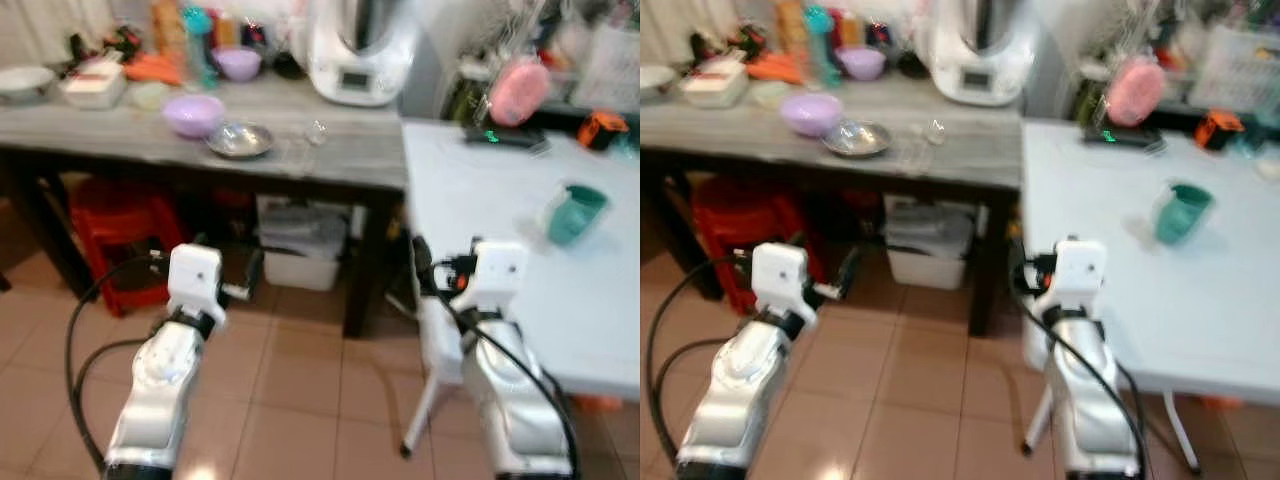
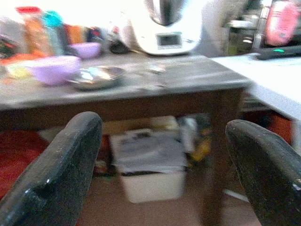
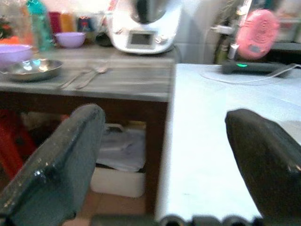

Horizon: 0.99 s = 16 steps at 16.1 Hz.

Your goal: Setting the table

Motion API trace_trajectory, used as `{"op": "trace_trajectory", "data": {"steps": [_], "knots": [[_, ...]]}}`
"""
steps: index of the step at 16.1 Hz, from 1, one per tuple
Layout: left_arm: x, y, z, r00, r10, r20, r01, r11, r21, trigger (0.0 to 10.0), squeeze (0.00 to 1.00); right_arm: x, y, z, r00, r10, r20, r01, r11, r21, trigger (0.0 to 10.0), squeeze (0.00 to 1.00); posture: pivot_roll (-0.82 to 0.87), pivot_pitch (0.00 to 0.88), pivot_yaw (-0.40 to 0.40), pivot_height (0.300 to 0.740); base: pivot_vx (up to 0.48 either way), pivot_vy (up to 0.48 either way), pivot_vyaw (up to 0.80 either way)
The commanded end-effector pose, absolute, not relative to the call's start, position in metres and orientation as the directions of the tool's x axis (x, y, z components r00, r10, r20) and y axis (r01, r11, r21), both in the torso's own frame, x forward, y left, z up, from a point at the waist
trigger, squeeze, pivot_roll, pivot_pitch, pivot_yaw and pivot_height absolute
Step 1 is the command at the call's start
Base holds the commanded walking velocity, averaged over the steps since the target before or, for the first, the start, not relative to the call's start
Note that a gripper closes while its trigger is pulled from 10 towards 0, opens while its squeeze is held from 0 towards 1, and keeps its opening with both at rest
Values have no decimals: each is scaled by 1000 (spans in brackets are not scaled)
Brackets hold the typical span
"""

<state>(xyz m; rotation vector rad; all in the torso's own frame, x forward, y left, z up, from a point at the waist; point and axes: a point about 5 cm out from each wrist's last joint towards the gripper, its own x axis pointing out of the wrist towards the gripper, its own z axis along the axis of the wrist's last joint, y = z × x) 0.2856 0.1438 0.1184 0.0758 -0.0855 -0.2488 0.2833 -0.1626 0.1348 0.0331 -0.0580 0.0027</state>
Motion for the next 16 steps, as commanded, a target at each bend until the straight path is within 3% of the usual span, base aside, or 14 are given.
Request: {"op": "trace_trajectory", "data": {"steps": [1,7,16], "knots": [[287,144,122,962,-257,87,249,964,99,10000,0,285,-164,139,998,-8,68,5,999,41,10000,0,-32,0,-43,740,0,-334,0],[287,143,122,962,-258,90,248,963,102,10000,0,285,-163,139,997,-13,72,10,999,41,10000,0,-32,0,-43,740,0,-325,0],[285,141,124,944,-315,98,311,949,57,10000,0,285,-163,139,997,-16,72,12,998,57,10000,0,-32,0,-43,740,0,0,-178]]}}
